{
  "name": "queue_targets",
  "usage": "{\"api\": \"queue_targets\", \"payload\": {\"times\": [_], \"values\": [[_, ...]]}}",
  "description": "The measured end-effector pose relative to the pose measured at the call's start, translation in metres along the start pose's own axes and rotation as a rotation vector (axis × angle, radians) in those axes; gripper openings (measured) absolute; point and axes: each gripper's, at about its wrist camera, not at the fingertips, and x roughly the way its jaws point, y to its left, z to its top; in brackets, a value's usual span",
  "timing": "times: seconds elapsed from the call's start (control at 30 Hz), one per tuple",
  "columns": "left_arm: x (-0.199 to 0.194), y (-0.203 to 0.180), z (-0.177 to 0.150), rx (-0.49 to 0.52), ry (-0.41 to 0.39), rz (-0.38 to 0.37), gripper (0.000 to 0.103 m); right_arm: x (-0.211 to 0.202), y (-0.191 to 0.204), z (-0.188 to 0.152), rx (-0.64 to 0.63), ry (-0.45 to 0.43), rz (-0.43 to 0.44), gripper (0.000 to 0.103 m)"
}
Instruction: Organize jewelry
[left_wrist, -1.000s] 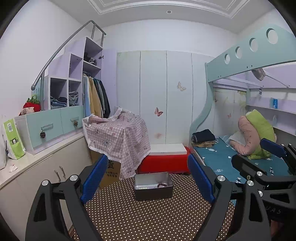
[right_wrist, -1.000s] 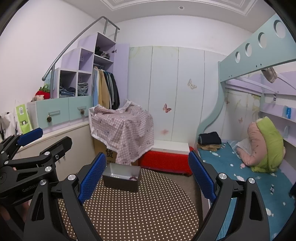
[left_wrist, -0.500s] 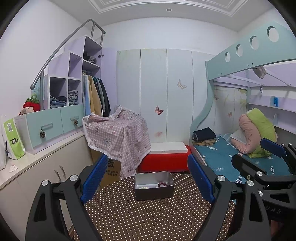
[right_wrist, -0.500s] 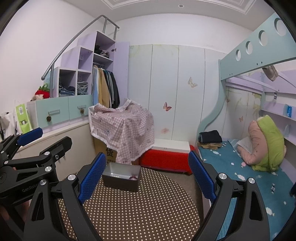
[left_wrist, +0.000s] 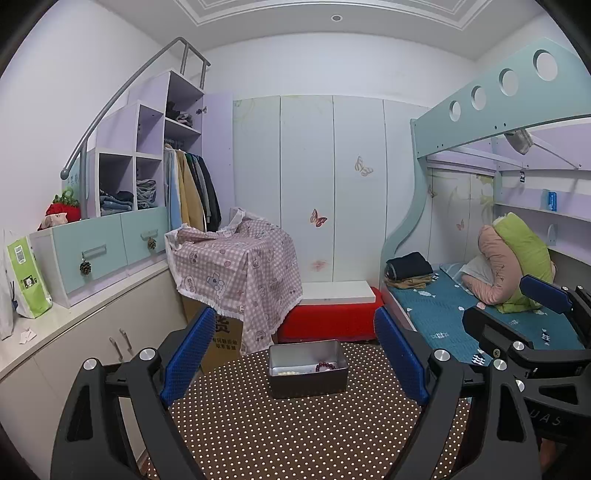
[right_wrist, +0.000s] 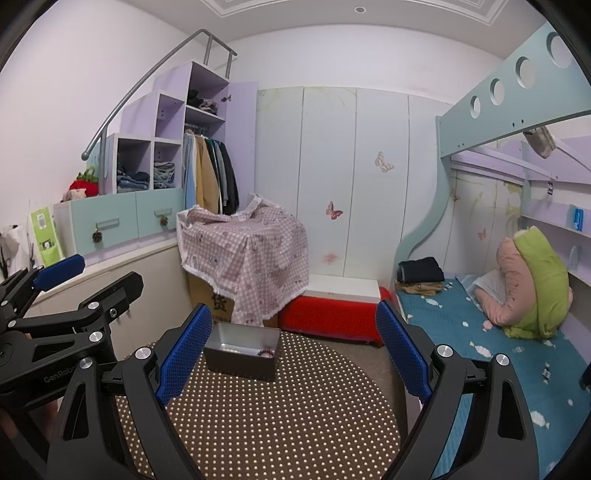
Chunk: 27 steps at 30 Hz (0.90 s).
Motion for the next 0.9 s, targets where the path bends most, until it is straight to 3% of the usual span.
{"api": "queue_targets", "payload": {"times": [0.9], "values": [[0.0010, 0.0023, -0.0068, 0.008, -0.015, 0.012, 0.085, 0.0017, -0.0014, -0.0046, 0.007, 0.010, 0.002, 0.087]]}}
